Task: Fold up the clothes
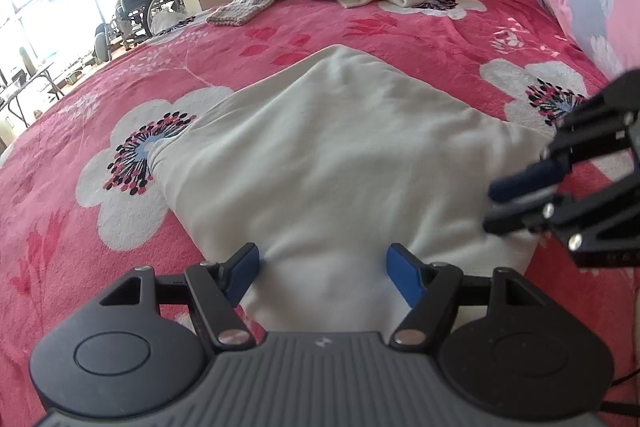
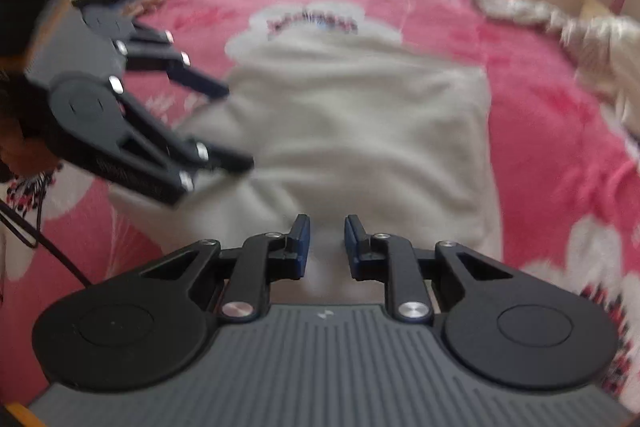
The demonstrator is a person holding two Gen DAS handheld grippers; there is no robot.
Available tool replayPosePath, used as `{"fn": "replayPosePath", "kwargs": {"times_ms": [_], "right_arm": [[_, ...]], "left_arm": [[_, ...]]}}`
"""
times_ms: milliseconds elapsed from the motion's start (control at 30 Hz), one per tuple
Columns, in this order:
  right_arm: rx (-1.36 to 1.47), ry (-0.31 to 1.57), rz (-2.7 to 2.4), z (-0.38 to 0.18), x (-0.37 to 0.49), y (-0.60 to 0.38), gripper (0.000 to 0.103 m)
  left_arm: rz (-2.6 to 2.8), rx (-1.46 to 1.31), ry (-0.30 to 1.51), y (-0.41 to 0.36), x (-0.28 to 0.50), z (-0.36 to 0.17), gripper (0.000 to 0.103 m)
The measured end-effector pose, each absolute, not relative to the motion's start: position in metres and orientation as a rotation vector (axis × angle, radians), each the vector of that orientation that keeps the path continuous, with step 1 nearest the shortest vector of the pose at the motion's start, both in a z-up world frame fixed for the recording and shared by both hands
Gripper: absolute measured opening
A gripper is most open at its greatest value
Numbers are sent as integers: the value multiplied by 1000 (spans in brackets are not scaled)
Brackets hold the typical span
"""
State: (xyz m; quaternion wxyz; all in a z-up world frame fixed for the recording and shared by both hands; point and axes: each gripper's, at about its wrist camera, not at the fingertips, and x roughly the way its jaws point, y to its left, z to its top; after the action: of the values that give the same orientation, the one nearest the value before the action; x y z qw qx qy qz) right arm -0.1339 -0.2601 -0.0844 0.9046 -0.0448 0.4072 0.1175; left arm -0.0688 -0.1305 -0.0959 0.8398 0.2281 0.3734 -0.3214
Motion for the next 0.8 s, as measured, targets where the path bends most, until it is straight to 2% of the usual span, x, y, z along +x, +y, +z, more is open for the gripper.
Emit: {"fn": "replayPosePath", "kwargs": {"times_ms": [800], "right_arm": [[-92, 898, 235, -100, -132, -255, 18]], "left_arm": [[-664, 491, 795, -134, -70, -96, 72]]}}
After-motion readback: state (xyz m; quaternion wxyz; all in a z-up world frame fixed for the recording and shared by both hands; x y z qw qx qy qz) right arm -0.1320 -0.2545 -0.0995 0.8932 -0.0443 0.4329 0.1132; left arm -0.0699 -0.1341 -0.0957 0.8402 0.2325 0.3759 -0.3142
